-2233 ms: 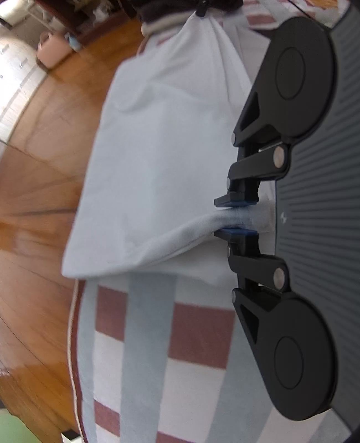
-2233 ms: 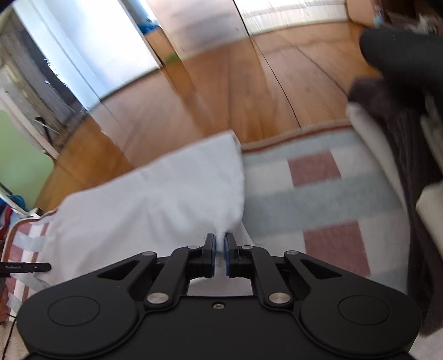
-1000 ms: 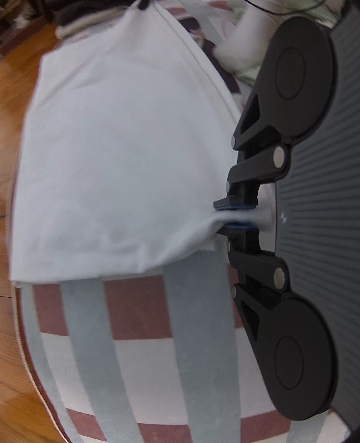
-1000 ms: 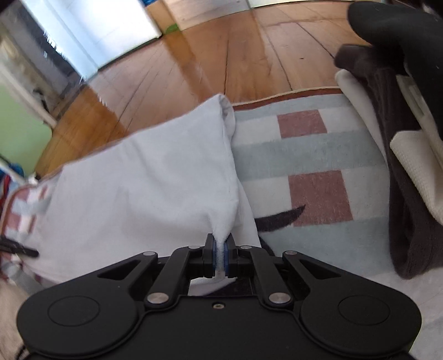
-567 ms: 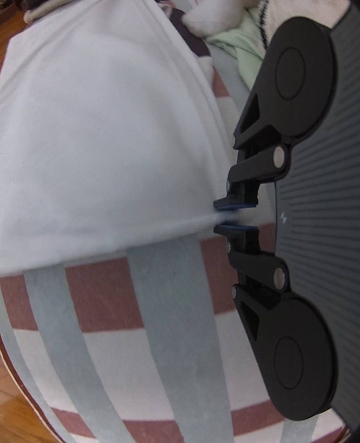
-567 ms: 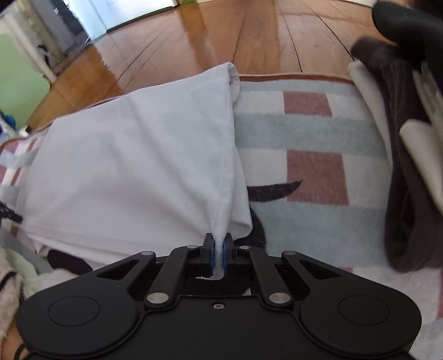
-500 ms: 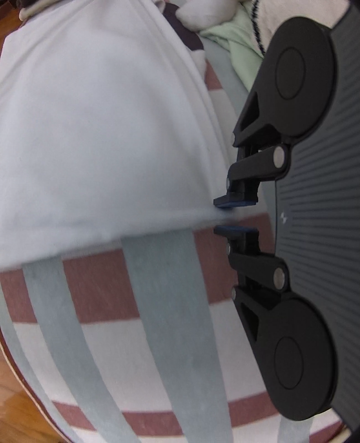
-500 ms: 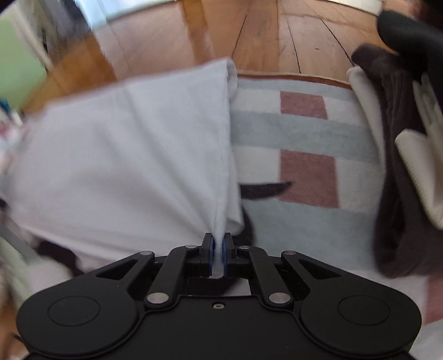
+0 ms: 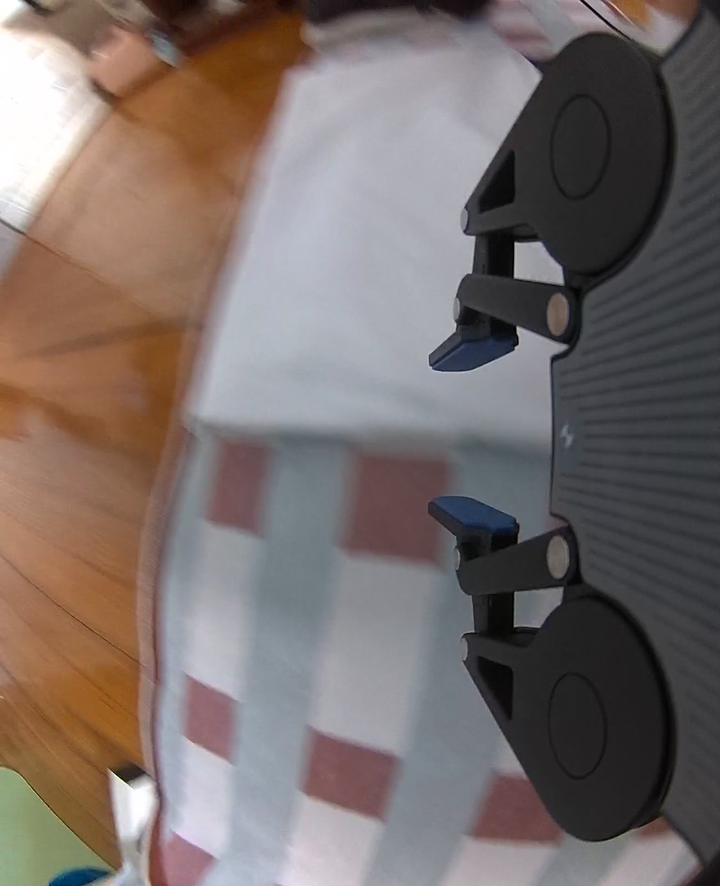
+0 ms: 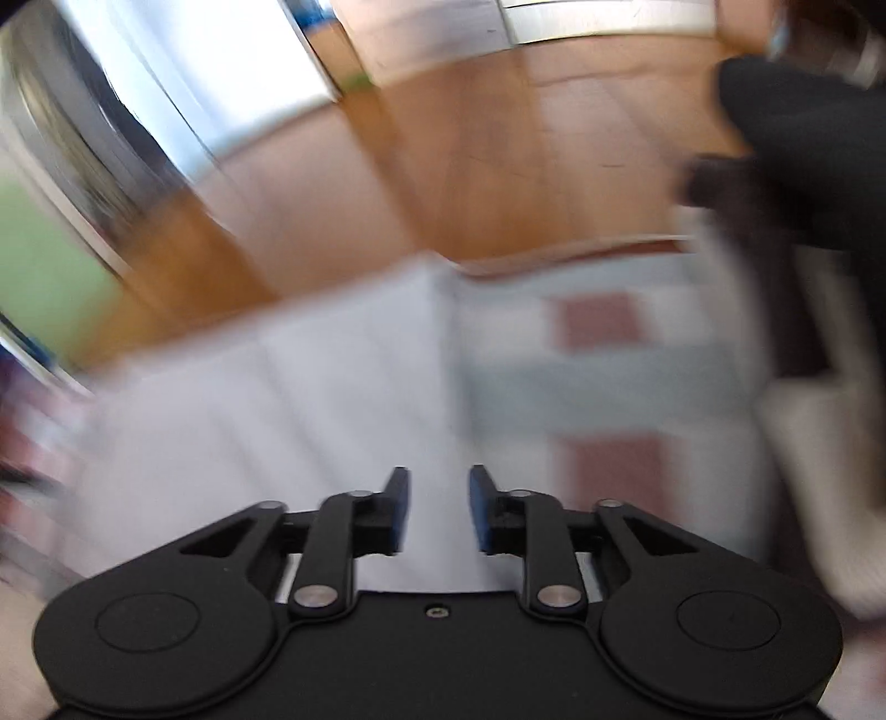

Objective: Fold clothes
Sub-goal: 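Open both grippers and release the folded white T-shirt on the rug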

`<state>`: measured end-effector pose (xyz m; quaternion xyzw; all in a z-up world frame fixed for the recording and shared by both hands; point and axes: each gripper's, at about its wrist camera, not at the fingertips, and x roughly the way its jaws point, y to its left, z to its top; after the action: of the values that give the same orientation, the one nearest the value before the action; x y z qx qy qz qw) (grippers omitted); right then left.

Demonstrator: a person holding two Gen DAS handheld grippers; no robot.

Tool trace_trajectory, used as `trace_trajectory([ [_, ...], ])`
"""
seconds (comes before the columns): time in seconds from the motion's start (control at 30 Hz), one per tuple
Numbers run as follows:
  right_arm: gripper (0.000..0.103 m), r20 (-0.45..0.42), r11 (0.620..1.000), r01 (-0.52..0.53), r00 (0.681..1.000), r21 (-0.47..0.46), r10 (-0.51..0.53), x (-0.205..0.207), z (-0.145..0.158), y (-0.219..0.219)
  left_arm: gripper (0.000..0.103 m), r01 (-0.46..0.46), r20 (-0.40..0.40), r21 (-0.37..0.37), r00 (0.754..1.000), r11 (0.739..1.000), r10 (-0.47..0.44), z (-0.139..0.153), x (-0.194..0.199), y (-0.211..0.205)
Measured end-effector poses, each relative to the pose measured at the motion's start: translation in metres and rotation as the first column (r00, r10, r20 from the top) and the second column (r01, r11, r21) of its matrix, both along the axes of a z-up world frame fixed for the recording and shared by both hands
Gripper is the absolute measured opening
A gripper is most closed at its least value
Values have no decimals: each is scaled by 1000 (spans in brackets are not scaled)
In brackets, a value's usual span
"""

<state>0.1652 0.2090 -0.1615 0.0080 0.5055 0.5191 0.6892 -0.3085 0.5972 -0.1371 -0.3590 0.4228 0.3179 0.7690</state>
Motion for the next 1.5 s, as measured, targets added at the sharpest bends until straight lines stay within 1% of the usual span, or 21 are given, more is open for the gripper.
trace_trajectory([
  [0.07, 43, -126, 998, 17, 992, 59, -10, 21, -11, 26, 57, -66, 40, -25, 997, 998, 67, 1, 20, 11],
  [0.1, 43, -136, 999, 36, 990, 39, -30, 27, -16, 39, 57, -105, 50, -45, 993, 993, 108, -1, 30, 17],
  [0.2, 44, -69, 999, 21, 997, -40, -24, 33, -21, 80, 57, -217, 96, -89, 970, 972, 225, -8, 50, 30],
  [0.3, 48, 19, 991, 46, 999, -127, -44, 43, -21, 113, 58, -285, 101, -87, 951, 955, 293, -20, 68, 42],
  [0.4, 48, 59, 985, 77, 996, -153, -69, 50, -26, 123, 60, -318, 12, 14, 948, 948, 318, -46, 72, 44],
  [0.47, 48, 37, 986, 76, 997, -149, -71, 56, -35, 121, 60, -309, 17, -29, 951, 951, 310, -66, 66, 48],
  [0.57, 48, -31, 989, 62, 997, -131, -66, 62, -48, 115, 60, -326, 95, -149, 935, 933, 342, -76, 59, 59],
  [0.7, 48, -138, 997, 15, 990, -71, -25, 69, -59, 110, 60, -324, 159, -169, 923, 931, 350, -73, 68, 64],
  [0.8, 48, -166, 999, -27, 986, -26, 23, 71, -60, 113, 60, -306, 185, -131, 927, 943, 327, -76, 78, 64],
  [0.9, 48, -143, 999, -36, 989, -25, 32, 77, -62, 125, 60, -273, 143, 1, 952, 962, 270, -73, 91, 55],
  [0.93, 48, -136, 999, -25, 990, -26, 22, 81, -64, 130, 60, -253, 131, 32, 960, 967, 247, -73, 95, 52],
  [1.03, 48, -136, 998, 60, 989, -29, -63, 90, -73, 141, 60, -217, 121, 37, 970, 975, 211, -81, 108, 57],
  [1.07, 46, -140, 997, 75, 987, -25, -78, 92, -76, 144, 58, -216, 124, 38, 970, 976, 210, -83, 110, 60],
  [1.1, 22, -122, 997, 72, 990, -22, -74, 92, -76, 146, 58, -215, 129, 48, 970, 975, 207, -85, 112, 61],
  [1.13, 7, -89, 998, 62, 994, -22, -64, 90, -74, 147, 56, -212, 128, 65, 971, 975, 202, -87, 114, 62],
  [1.17, 7, -36, 998, 55, 998, -9, -55, 86, -68, 147, 42, -205, 115, 80, 974, 975, 196, -89, 116, 61],
  [1.2, 6, 29, 999, 48, 998, 10, -48, 80, -60, 145, 13, -192, 92, 90, 979, 977, 184, -90, 118, 61],
  [1.27, 5, 102, 997, 70, 992, 39, -74, 77, -48, 140, 12, -205, 78, 87, 977, 975, 198, -93, 116, 62],
  [1.33, 4, 131, 995, 88, 987, 49, -94, 82, -44, 138, 11, -236, 84, 75, 970, 969, 230, -94, 113, 64],
  [1.4, 4, 151, 998, 70, 986, 2, -70, 85, -48, 143, 11, -254, 93, 72, 964, 964, 247, -95, 109, 68],
  [1.5, 4, 223, 996, 50, 974, -75, -32, 78, -54, 152, 11, -237, 72, 101, 970, 966, 231, -95, 113, 68],
])
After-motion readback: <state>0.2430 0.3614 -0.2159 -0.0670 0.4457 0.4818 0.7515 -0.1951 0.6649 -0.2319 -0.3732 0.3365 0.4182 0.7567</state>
